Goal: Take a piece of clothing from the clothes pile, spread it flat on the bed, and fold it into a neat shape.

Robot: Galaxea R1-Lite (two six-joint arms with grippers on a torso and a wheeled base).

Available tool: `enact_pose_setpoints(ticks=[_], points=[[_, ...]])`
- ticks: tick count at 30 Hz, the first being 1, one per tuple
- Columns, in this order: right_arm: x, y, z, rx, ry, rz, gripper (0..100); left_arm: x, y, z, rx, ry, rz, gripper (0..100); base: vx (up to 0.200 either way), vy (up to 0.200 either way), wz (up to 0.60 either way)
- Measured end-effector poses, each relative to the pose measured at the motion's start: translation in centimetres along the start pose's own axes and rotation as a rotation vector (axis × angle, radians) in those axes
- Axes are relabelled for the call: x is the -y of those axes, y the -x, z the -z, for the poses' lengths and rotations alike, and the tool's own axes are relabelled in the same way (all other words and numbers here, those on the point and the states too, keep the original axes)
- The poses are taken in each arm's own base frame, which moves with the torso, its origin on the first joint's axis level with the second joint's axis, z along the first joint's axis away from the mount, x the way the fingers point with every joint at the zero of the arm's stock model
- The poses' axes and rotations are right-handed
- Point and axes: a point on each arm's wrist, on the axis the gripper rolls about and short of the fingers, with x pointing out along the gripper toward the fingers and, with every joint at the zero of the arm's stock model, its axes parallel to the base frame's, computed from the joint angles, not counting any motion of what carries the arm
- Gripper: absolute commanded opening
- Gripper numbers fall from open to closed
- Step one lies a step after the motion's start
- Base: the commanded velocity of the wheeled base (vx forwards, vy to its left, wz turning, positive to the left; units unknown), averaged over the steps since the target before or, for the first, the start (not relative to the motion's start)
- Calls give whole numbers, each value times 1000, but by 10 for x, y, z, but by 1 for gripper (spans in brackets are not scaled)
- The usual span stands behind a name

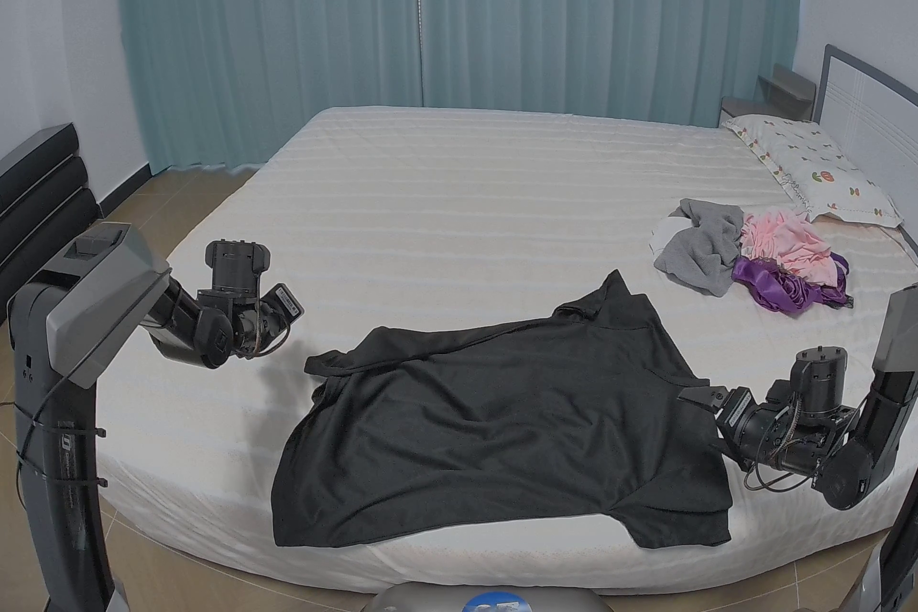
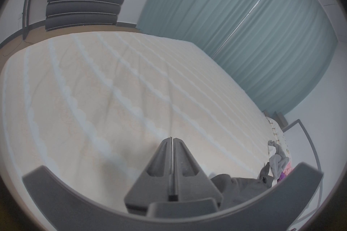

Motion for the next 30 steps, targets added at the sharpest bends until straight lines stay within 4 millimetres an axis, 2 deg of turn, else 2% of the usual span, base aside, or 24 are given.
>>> enact_pose_setpoints(ticks=[1, 10, 15, 16, 24, 30], points=[[0, 0, 0, 0, 0, 1, 100, -2, 1, 0, -15, 2, -12, 100, 0, 0, 0], [1, 2, 1, -3, -2, 4, 100, -13, 17, 14, -173, 11, 12, 100, 0, 0, 0], [1, 2, 3, -9, 0, 5, 100, -10, 21, 26, -212, -4, 18, 100, 0, 0, 0], [1, 2, 3, -9, 0, 5, 100, -10, 20, 27, -216, -4, 18, 0, 0, 0, 0], [2, 4, 2, 4, 1, -5, 100, -3, 11, 38, -232, -14, 30, 0, 0, 0, 0], [3, 5, 3, 5, 0, -4, 100, 6, 0, 25, -157, 37, 37, 0, 0, 0, 0]])
